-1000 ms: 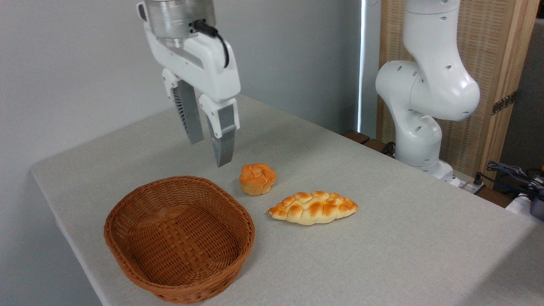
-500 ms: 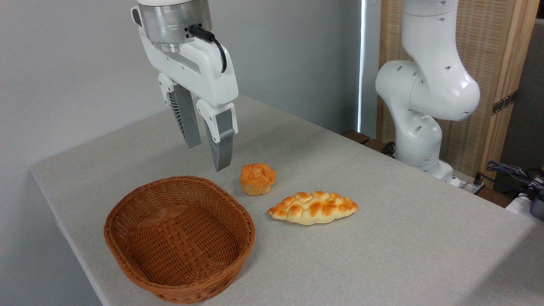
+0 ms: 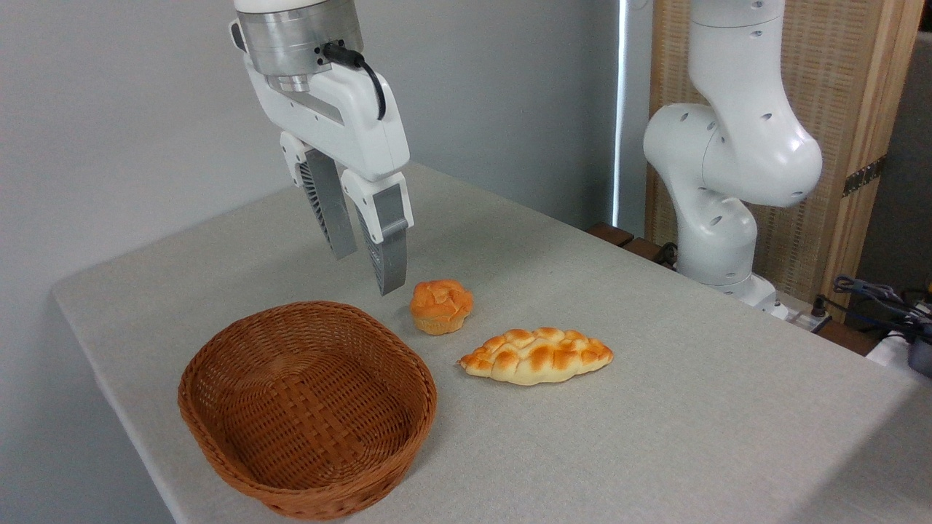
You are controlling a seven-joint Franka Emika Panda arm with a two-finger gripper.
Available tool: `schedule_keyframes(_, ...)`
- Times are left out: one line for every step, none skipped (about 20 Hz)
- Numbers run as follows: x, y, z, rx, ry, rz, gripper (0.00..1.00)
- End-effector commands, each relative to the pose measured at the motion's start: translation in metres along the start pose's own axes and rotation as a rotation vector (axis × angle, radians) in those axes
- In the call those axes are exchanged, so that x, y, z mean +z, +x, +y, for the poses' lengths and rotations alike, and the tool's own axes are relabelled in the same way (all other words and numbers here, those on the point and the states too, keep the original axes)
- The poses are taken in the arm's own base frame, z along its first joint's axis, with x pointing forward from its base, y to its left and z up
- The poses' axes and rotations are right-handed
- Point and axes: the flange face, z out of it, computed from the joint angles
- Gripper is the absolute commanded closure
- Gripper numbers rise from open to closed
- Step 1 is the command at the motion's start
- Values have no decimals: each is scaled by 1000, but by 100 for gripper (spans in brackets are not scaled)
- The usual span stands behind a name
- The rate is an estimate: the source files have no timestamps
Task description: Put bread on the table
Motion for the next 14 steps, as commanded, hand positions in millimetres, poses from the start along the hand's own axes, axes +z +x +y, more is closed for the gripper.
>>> schedule_keyframes(-4,-7,6,3,12,-25,0)
schedule_keyframes(-4,-7,6,3,12,-25,0)
schedule_keyframes(-4,-7,7,3,12,-25,0)
schedule_keyframes(-5,-8,7,4,15,-23,0)
schedule_keyframes(-6,-9,7,3,15,-23,0)
schedule_keyframes(-6,-9,7,3,13,-22,0)
schedule_keyframes(-5,-10,7,1,12,-23,0)
schedule_keyframes(-3,-11,7,0,10,-25,0)
schedule_keyframes(-5,-11,8,0,13,-21,0)
schedule_keyframes(-4,-12,9,0,14,-16,0)
schedule_keyframes(-2,-13,9,-2,10,-18,0)
schedule_keyframes(-4,-16,10,-5,12,-16,0)
schedule_keyframes(-2,-17,11,-3,10,-18,0)
schedule_keyframes(-3,-18,12,-3,15,-13,0)
